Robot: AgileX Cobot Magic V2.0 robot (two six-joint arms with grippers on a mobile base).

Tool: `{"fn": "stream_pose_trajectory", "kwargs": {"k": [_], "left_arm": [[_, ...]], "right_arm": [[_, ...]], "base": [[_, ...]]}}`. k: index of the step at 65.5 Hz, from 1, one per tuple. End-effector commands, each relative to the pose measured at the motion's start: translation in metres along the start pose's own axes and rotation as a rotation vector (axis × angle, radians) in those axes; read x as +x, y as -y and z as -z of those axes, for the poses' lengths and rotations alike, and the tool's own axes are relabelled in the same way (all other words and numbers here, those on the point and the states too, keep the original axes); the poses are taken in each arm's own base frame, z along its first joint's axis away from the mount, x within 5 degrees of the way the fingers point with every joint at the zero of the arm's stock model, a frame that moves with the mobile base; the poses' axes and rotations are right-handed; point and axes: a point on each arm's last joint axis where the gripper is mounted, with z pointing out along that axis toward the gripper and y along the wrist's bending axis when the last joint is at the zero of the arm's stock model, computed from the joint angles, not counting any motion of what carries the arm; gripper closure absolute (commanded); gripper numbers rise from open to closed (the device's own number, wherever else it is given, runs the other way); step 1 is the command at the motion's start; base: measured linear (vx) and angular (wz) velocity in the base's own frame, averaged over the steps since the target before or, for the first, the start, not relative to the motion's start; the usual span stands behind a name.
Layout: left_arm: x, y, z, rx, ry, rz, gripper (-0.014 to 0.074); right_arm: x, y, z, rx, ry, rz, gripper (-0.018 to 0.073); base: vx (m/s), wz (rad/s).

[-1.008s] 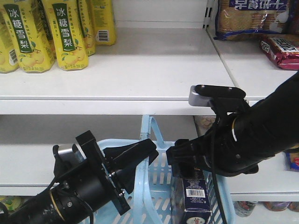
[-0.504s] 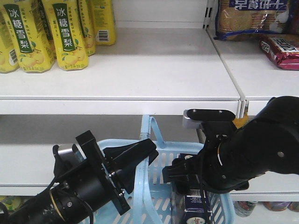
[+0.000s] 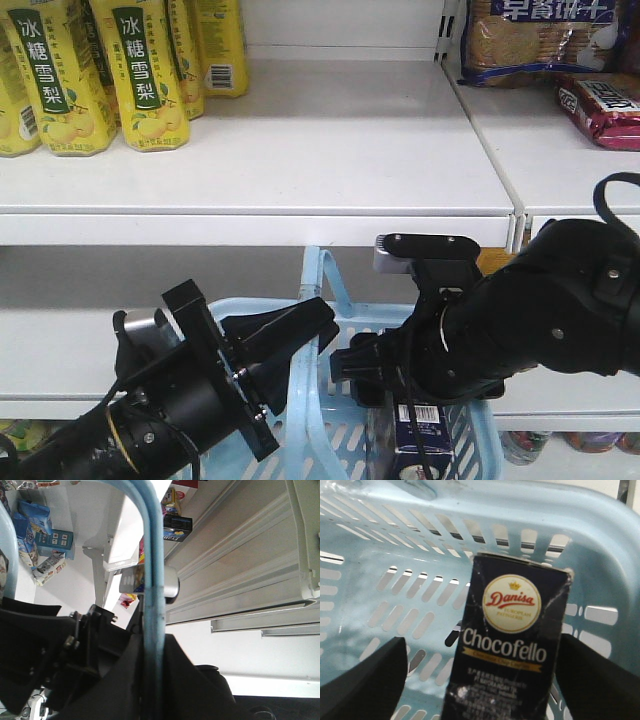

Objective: Left arm holds basket, right arm returns cookies
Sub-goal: 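Lower the right gripper into the basket around the Chocofello box, then close the right gripper on the box and lift it out of the basket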

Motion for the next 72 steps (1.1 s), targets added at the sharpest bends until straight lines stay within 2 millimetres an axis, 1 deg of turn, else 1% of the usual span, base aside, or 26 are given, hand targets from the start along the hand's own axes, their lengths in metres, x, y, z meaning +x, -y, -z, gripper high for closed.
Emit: {"fn": "stream_pose_trajectory", "kwargs": {"k": [1, 13, 23, 30, 35, 41, 48, 52, 53, 63, 72], "left_arm": [[0.006, 0.044, 0.002, 0.377, -0.052, 0.001, 0.0599], [0.006, 0.044, 0.002, 0.377, -0.052, 0.001, 0.0599], [0.006, 0.044, 0.002, 0.377, -0.052, 0.001, 0.0599], [0.006, 0.044, 0.002, 0.377, -0.052, 0.001, 0.0599], [0.006, 0.044, 0.002, 0.377, -0.052, 0.001, 0.0599], [0.006, 0.044, 0.002, 0.377, -0.052, 0.001, 0.0599], [0.006, 0.044, 0.002, 0.377, -0.052, 0.001, 0.0599], [0.006, 0.044, 0.002, 0.377, -0.052, 0.001, 0.0599], [0.006, 0.044, 0.002, 0.377, -0.052, 0.001, 0.0599], [0.006, 0.044, 0.002, 0.377, -0.052, 0.001, 0.0599], [0.006, 0.044, 0.002, 0.377, -0.052, 0.001, 0.0599]], "right_arm": [[-0.008, -0.004, 0.010, -0.030, 0.069, 0.018, 0.0006], [-0.007, -0.003, 0.004, -0.020, 0.055, 0.023, 0.0006], [0.001, 0.002, -0.006, -0.003, 0.029, 0.024, 0.0011], [0.002, 0.003, -0.007, -0.002, 0.028, 0.025, 0.0033], [0.001, 0.002, -0.007, -0.008, 0.037, 0.025, 0.0067], [0.001, 0.002, -0.007, -0.009, 0.038, 0.023, 0.0130], [0.001, 0.002, -0.007, -0.009, 0.038, 0.021, 0.0240], [0.001, 0.002, -0.007, -0.009, 0.038, 0.022, 0.0328], [0.001, 0.002, -0.007, -0.009, 0.039, 0.022, 0.0337], [0.001, 0.002, -0.007, -0.010, 0.040, 0.030, 0.0575], [0.001, 0.002, -0.005, -0.011, 0.042, 0.040, 0.0571]], "base": [[0.00, 0.00], [0.00, 0.00], [0.00, 0.00], [0.00, 0.00], [0.00, 0.00], [0.00, 0.00], [0.00, 0.00], [0.00, 0.00], [0.00, 0.00], [0.00, 0.00], [0.00, 0.00]]}}
